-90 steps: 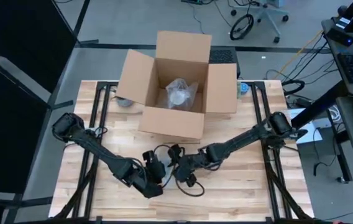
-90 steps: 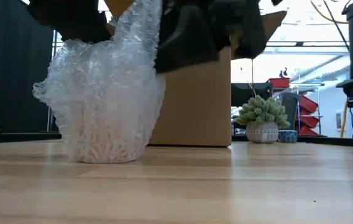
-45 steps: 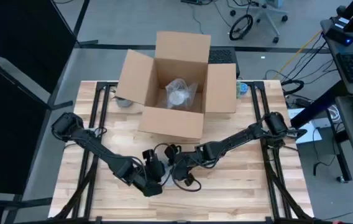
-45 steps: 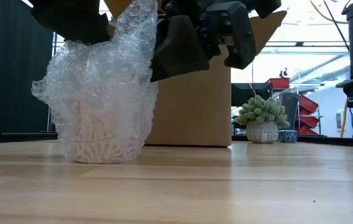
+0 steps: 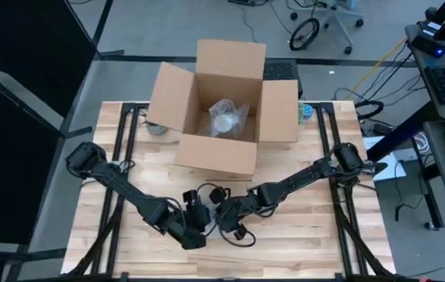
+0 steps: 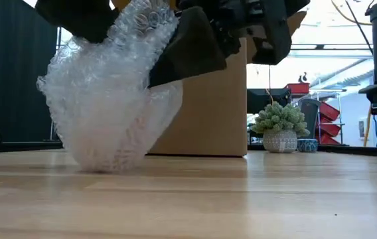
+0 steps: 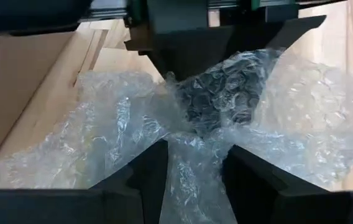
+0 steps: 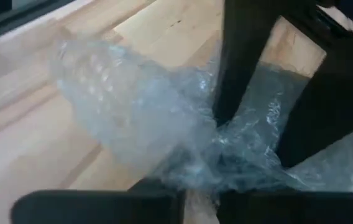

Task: Wrap mug
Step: Wrap the orange mug with bubble wrap

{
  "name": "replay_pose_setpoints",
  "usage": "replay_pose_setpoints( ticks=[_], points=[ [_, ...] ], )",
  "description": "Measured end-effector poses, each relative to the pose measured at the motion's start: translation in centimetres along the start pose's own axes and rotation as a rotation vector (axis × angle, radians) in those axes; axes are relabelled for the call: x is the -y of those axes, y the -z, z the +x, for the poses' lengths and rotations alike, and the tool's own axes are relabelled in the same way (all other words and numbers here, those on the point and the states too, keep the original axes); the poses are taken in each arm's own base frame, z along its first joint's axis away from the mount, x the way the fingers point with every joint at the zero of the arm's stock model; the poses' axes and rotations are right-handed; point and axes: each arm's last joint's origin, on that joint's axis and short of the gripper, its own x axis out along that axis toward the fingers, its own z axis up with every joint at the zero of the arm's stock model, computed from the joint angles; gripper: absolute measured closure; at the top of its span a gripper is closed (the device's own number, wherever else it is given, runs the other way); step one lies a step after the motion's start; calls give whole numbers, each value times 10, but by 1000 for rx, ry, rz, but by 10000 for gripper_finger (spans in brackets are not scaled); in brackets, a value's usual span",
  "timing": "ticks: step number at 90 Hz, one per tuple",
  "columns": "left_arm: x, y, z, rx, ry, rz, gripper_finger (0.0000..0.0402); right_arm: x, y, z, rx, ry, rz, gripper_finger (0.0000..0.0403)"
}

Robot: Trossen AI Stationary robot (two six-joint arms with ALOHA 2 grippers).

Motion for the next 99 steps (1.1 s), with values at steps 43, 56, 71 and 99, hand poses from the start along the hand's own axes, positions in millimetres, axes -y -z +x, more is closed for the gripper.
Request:
replay_pose_setpoints(
  ticks=[43, 56, 71, 99],
  points=[
    [1, -3, 0, 29, 10, 11, 263, 0, -1, 0, -11, 47, -146, 386],
    [3, -6, -1, 37, 20, 11, 263, -4, -3, -1, -15, 49, -181, 396],
    [6, -19, -9, 53, 42, 28, 263, -6, -6, -16, -49, 25, -170, 400],
    [3, -58, -70, 141, 113, 5, 263, -10, -7, -61, -206, -62, -28, 403]
  ],
)
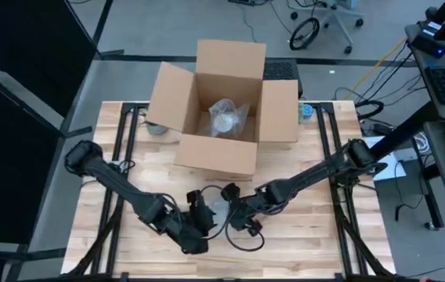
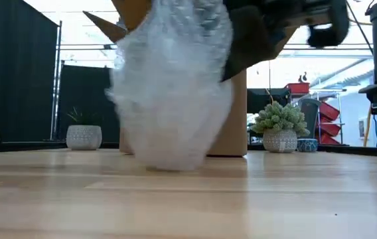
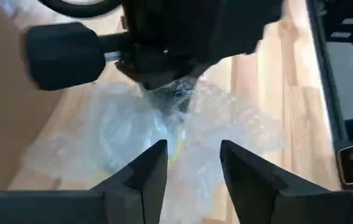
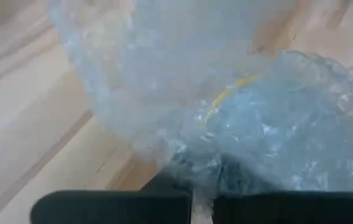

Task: Wrap mug
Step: Wrap the orange mug with bubble wrap

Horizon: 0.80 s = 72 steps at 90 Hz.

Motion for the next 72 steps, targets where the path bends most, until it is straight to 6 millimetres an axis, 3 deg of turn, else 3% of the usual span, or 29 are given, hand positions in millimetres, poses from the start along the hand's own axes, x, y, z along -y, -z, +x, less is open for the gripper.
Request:
replay_pose_setpoints(
  ticks=[9, 20, 52, 72],
  points=[
    [1, -3, -15, 26, 20, -28, 263, -4, 2, -6, -27, -49, 56, 403],
    [10, 6, -17, 8, 36, -62, 263, -9, 2, -9, -44, -65, 94, 403],
    [53, 79, 52, -201, 72, -110, 263, -1, 5, -9, -47, -63, 166, 403],
    [67, 115, 78, -284, 10, -94, 263, -1, 5, -9, -48, -63, 169, 403]
  ],
)
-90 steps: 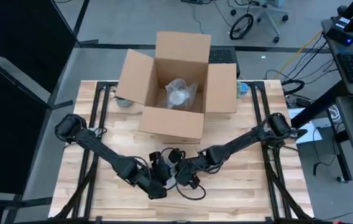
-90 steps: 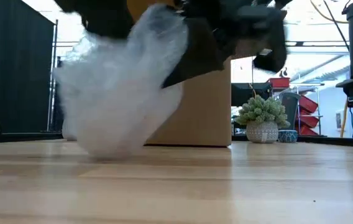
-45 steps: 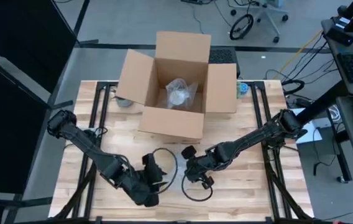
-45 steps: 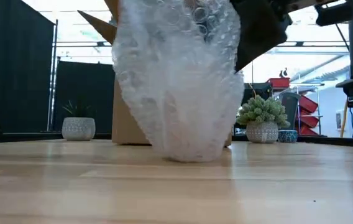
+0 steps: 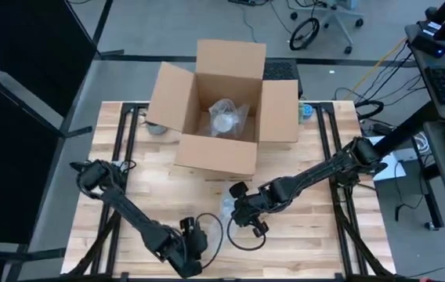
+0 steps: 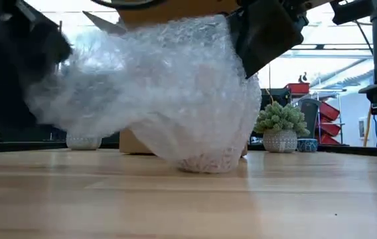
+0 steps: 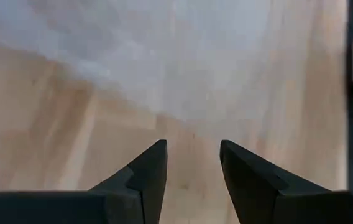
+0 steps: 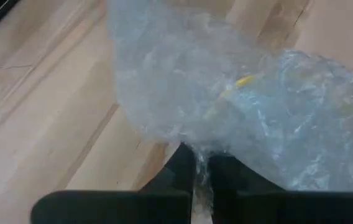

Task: Wrap mug
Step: Wrap the orange mug with bubble wrap

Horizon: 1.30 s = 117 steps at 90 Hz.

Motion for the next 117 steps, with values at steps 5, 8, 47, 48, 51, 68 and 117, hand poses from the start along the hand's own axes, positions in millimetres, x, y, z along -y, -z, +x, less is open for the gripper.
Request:
replay_pose_setpoints(
  ticks=[5, 8, 47, 48, 51, 68, 117],
  points=[
    [2, 7, 11, -21, -16, 5, 263, 0, 0, 0, 0, 0, 0, 403],
    [3, 10, 15, -17, -25, 2, 263, 0, 0, 0, 0, 0, 0, 403],
    [-6, -32, 17, 371, -175, 22, 263, 0, -1, 0, 4, 4, 10, 403],
    [-6, -33, 17, 376, -174, 29, 263, 0, -1, 0, 3, 4, 10, 403],
    [-9, -39, 19, 392, -174, 46, 263, 0, -1, 0, 3, 4, 10, 403],
    [-30, -69, 10, 416, -231, 116, 263, -2, 0, -1, -8, 6, 37, 403],
    [-56, -100, -27, 455, -296, 221, 263, 0, 0, 0, -4, -4, 21, 402]
  ],
)
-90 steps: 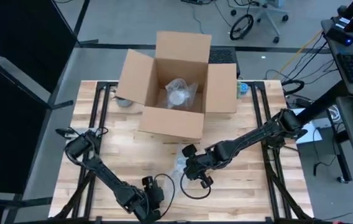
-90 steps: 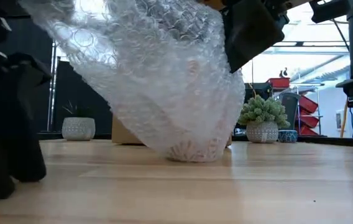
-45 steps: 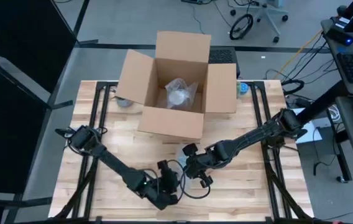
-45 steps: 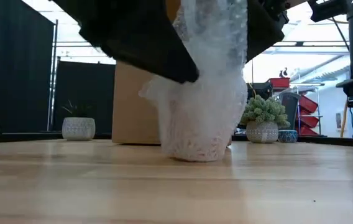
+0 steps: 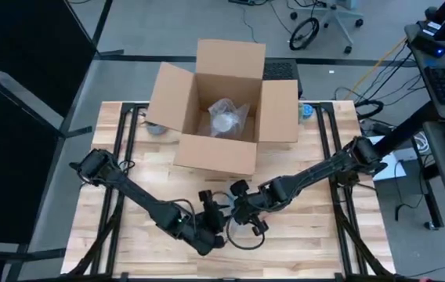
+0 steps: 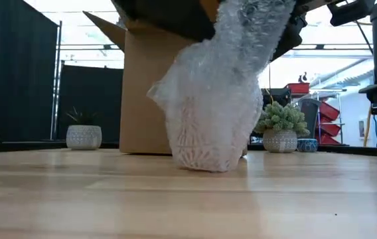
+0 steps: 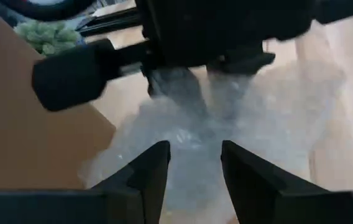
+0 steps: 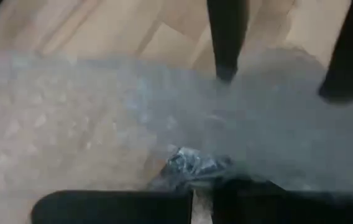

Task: Wrap mug
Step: Wrap the orange mug with bubble wrap

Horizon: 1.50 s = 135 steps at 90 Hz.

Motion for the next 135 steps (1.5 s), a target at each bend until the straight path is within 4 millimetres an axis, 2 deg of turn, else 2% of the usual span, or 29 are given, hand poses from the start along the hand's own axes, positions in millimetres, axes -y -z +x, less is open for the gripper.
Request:
replay_pose_setpoints(
  ticks=[13, 34, 51, 69, 79, 86, 97, 106, 121, 135],
  points=[
    [-8, 7, 22, -106, 134, -2, 263, -1, 0, 0, 2, 0, -1, 402],
    [-15, 17, 45, -213, 219, -21, 263, -4, -1, 1, 6, -17, -3, 402],
    [-17, 20, 47, -250, 233, -44, 263, -5, -1, 1, 6, -22, 10, 390],
    [-17, 23, 49, -269, 241, -59, 263, -2, 1, -8, 0, 3, 116, 347],
    [-18, 30, 52, -317, 253, -35, 263, 2, -2, -25, 29, 39, 140, 314],
    [-17, 42, 57, -377, 244, -2, 263, 4, -2, -35, 41, 73, 144, 289],
    [-21, 30, 54, -321, 250, -39, 263, 7, -3, -55, 85, 130, 137, 257],
    [-20, 33, 56, -335, 244, -27, 263, 9, -3, -70, 112, 143, 135, 243],
    [-21, 31, 56, -317, 231, -32, 263, 10, 9, -82, 19, 187, 197, 237],
    [-21, 32, 55, -322, 228, -29, 263, 13, 35, -69, -172, 207, 274, 237]
  ],
)
